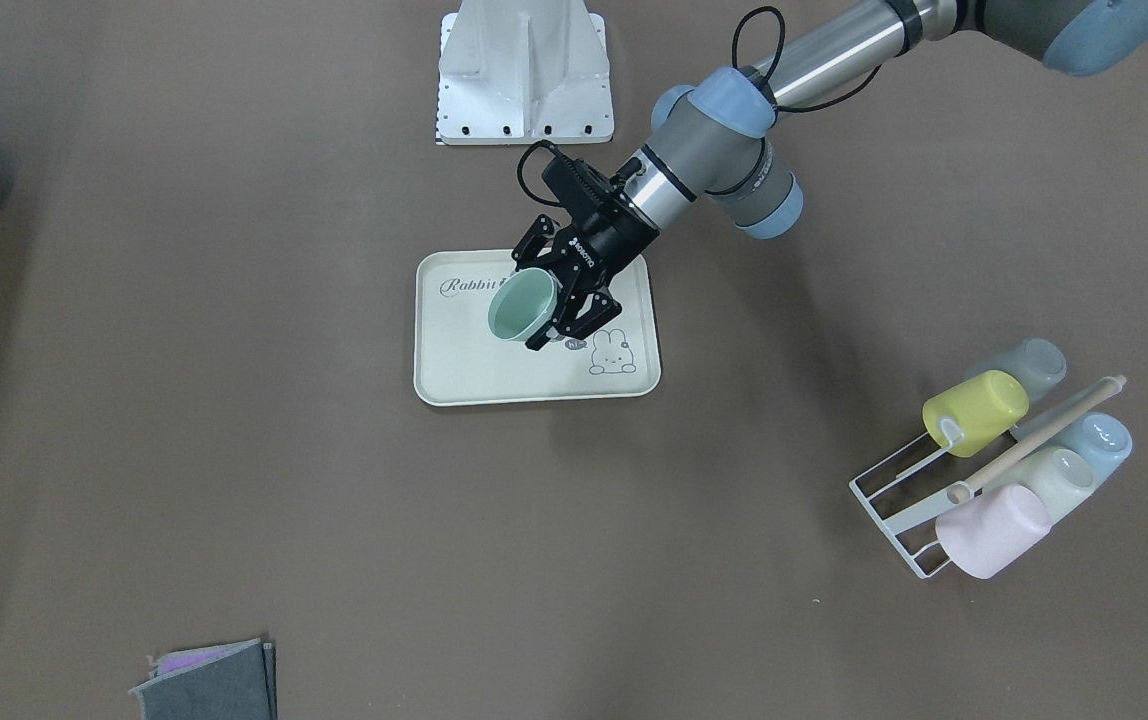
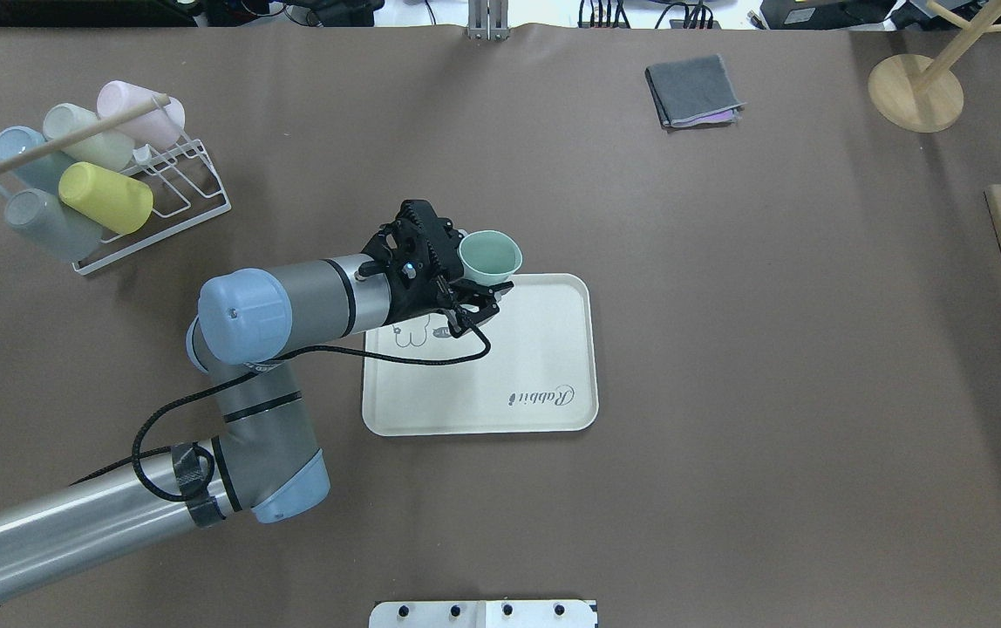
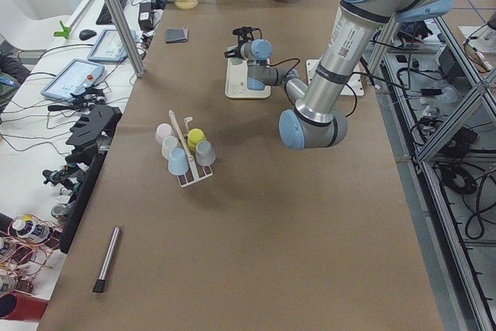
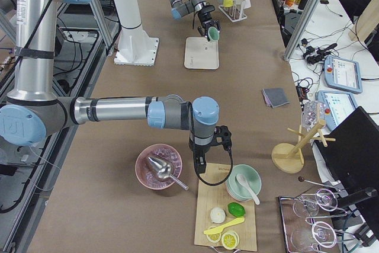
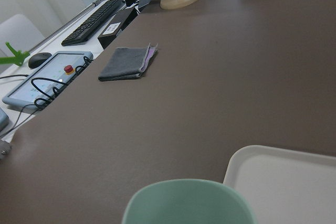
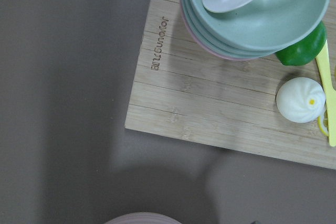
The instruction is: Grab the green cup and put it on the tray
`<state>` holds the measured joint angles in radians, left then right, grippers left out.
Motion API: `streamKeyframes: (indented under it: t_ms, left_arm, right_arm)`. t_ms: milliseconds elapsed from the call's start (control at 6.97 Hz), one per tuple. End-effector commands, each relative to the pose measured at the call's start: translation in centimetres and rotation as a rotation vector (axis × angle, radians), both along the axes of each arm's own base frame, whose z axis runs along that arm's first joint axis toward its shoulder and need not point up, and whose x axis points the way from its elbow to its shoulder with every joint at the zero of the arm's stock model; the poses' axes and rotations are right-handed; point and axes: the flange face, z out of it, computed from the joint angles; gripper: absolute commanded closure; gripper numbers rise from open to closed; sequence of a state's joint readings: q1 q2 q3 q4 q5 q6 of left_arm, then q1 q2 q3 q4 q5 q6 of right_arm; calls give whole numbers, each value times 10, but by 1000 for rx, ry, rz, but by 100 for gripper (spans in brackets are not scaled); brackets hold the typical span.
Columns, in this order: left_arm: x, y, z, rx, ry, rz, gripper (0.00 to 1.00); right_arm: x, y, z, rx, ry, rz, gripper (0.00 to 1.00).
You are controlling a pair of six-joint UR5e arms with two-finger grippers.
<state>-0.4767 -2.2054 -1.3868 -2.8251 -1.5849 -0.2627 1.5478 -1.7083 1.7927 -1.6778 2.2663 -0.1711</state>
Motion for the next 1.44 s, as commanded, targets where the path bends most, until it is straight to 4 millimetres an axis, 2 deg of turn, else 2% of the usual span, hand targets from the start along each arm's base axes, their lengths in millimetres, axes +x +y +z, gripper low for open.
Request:
streamKeyframes:
  t_ms: [0,431,574,718,861,1292]
  left_arm:
    - [10,3,17,52,123,15,66]
    - [14,12,71,116,253,36,66]
    - [14,16,79,101,288,67,66]
    - [14,18,83,100,302,76,66]
    - [24,27,87,65,305,112,66]
    - [27,31,84,43,319,136,66]
  right_arm:
    - [0,0,1,-2,-1,1,0]
    - [-1,1,1,-7,-15,1,0]
    - [-1,1,6,-15,-14,1,0]
    - [-1,1,8,-20,-14,1,0]
    - [-1,1,9,-21,-14,1,0]
    - [-1,0,7,-15,-16,-2,0]
